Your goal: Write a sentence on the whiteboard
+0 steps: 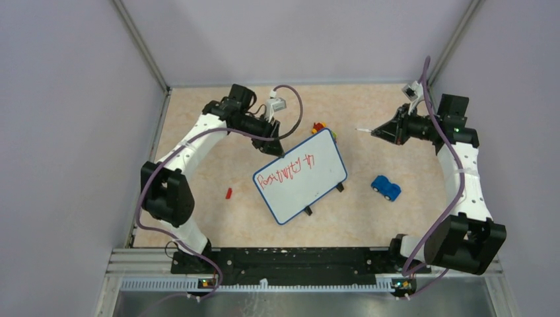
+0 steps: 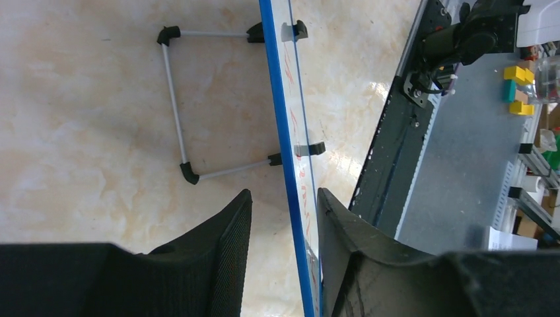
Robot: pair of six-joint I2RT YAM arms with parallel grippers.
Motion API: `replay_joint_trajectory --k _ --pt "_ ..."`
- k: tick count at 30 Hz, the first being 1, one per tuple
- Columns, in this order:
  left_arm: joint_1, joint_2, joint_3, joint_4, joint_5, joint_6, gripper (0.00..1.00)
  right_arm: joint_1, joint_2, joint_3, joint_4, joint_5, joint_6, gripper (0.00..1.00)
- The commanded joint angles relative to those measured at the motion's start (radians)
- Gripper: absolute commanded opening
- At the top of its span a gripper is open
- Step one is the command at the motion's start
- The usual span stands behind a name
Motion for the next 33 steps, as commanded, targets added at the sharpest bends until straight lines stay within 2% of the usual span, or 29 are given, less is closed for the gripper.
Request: replay_joint_trajectory --k 1,3,7,10,13,26,29,33 --pt "-0.022 0.011 -0.024 0.041 0.076 -0.002 0.44 0.008 -0.028 0.013 -0.008 -0.011 -0.046 0.0" --pt "-0.039 0.026 -0.026 0.044 0.075 -0.005 0.41 0.007 -0.029 0.016 -0.012 -0.008 -0.049 0.0" --pt "-0.061 0.039 -0.021 0.053 0.068 -0.009 0.29 0.007 -0.032 0.02 -0.016 0.0 -0.051 0.0" --pt "-0.068 0.051 -0.002 0.054 0.069 -0.017 0.12 0.007 -0.032 0.022 -0.014 0.001 -0.051 0.0" --pt "-0.071 0.056 0.017 0.066 0.079 -0.038 0.0 0.007 -0.032 0.021 -0.009 0.004 -0.045 0.0" --pt "-0.097 0.06 0.065 0.21 -0.029 -0.168 0.0 0.007 -0.031 0.036 -0.034 -0.003 -0.059 0.0" --pt "-0.105 0.07 0.046 0.239 -0.044 -0.188 0.0 0.01 -0.031 0.055 -0.107 -0.021 -0.132 0.0" --pt "-0.107 0.08 0.029 0.244 -0.046 -0.161 0.0 0.068 -0.037 0.065 -0.312 -0.044 -0.322 0.0"
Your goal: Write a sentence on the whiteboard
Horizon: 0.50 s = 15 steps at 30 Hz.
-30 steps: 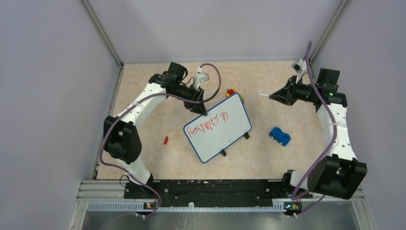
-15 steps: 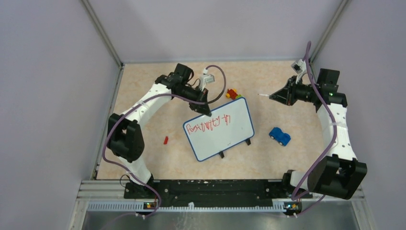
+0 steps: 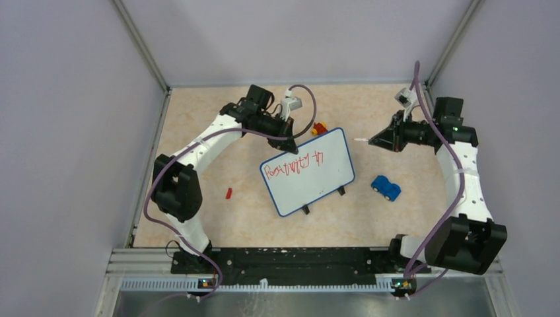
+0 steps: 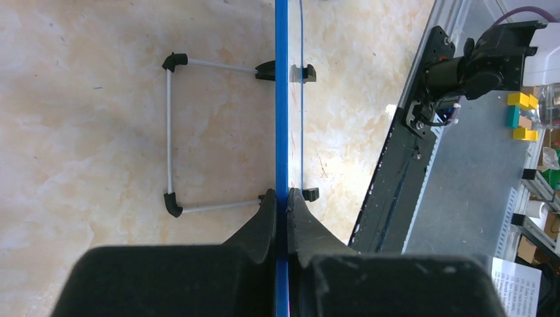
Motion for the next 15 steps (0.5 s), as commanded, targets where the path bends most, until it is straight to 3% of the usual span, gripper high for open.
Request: replay_joint_trajectory --k 1,11,15 --pt "-0.005 0.009 0.02 0.058 0.013 0.012 0.0 0.074 -0.045 0.046 -0.204 -0.049 -0.231 0.0" --pt "-0.005 0.022 -0.013 0.065 0.022 0.03 0.0 0.385 -0.16 -0.084 -0.152 0.075 -0.23 0.0" --pt "-0.004 0.039 0.008 0.045 0.032 0.043 0.0 0.478 -0.17 -0.136 -0.048 0.121 -0.157 0.0"
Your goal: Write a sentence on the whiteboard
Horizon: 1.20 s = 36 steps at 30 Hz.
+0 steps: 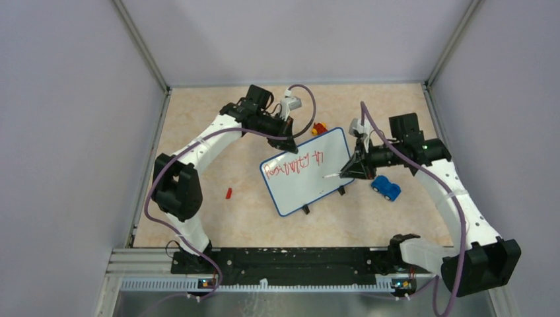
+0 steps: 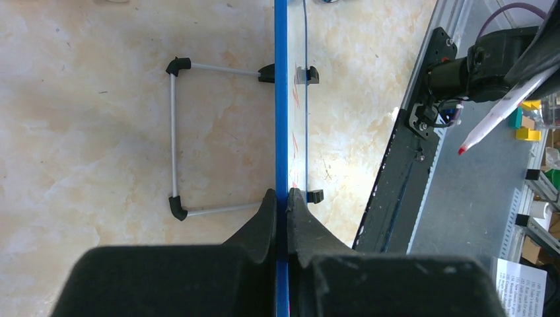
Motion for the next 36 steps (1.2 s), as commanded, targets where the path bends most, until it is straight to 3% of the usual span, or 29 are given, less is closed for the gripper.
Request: replay_joint_trajectory --k 1,7,13,25,36 --pt "-0.006 0.031 0.015 0.021 0.03 0.036 0.0 0.112 -0.029 -0.064 0.152 0.077 0.061 0.0" --pt "-0.005 0.055 0.025 -0.001 0.044 0.056 0.0 0.241 -0.055 -0.163 0.365 0.198 0.206 0.0" --pt "-0.006 0.07 0.038 -0.013 0.072 0.055 0.0 0.454 -0.052 -0.195 0.467 0.469 0.27 0.0" --pt "-0.007 0.067 0.032 -0.031 0.046 0.033 0.0 0.498 -0.07 -0.287 0.676 0.458 0.279 0.0" --pt "-0.009 0.066 0.027 -0.016 0.034 0.021 0.0 0.648 -0.006 -0.309 0.693 0.602 0.241 0.0"
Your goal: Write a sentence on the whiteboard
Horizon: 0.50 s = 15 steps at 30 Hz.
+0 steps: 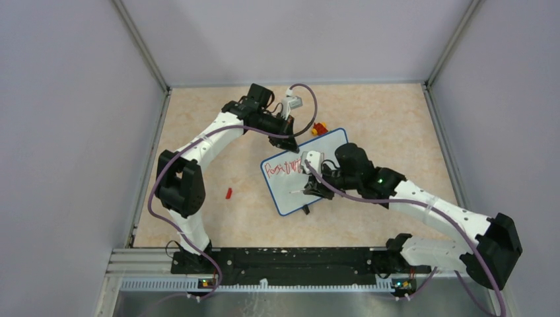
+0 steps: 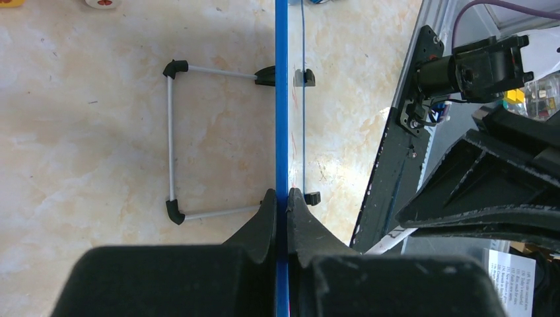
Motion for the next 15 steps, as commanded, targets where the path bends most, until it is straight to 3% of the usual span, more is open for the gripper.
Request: replay_joint_trajectory --k 1,15 --pt "-0.017 0.019 -0.008 0.0 -0.022 -0.001 0.0 0.047 0.025 -0.018 0.058 0.07 -0.022 0.0" --pt "-0.023 0.009 -0.02 0.008 -0.038 0.001 0.0 0.147 0.093 -0.034 0.122 0.19 -0.038 0.0"
